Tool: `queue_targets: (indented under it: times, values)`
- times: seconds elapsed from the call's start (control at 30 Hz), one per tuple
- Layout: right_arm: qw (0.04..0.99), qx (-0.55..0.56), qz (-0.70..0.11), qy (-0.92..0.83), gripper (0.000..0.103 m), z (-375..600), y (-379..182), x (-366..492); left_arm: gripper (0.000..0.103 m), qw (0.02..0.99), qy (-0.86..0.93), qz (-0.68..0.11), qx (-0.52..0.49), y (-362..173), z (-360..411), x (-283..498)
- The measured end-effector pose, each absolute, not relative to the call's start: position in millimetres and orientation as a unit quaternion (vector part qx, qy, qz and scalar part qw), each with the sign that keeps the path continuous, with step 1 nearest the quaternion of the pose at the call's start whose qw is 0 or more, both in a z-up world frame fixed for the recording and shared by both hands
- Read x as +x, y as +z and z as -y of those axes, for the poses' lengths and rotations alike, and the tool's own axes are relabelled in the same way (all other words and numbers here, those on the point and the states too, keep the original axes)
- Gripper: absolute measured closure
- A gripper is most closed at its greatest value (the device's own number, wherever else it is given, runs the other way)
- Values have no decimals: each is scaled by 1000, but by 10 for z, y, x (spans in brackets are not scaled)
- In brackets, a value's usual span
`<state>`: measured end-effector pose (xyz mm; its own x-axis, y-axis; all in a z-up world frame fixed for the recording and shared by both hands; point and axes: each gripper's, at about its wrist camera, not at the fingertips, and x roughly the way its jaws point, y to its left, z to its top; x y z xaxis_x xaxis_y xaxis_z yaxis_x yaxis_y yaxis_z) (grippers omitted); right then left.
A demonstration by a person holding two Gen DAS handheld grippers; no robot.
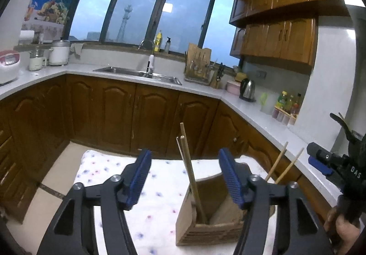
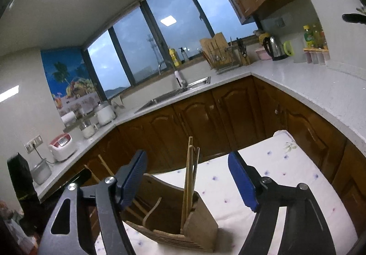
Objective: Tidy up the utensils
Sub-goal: 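Lower the chopsticks into the holder and open both grippers, then withdraw both grippers back down to the remaining utensils on the cloth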
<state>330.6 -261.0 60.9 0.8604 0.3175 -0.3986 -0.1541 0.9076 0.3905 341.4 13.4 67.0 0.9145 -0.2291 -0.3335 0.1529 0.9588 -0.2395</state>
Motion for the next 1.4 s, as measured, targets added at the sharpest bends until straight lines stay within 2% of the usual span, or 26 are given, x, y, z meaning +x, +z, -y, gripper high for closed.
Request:
queue_targets:
  times: [0.2, 0.27, 0.43, 0.87, 1.4]
  values:
    - [945, 195, -229, 126, 17, 2684, 668, 3138, 22, 973, -95, -183, -106, 688, -184, 3142]
    - [946, 193, -228, 124, 14, 2681, 690, 3058, 21, 973, -96, -184, -103, 688, -198, 3031]
    - [945, 192, -232, 126, 13, 2669, 689, 2820, 19, 969, -90, -205, -100, 617, -308, 2723]
    - [934, 173, -285, 130, 13, 2570, 392, 2115, 18, 950, -76, -286, -103, 465, -542, 1954]
    - [915, 142, -355, 132, 13, 2273, -38, 1591, 18, 939, -73, -328, -81, 386, -603, 1412]
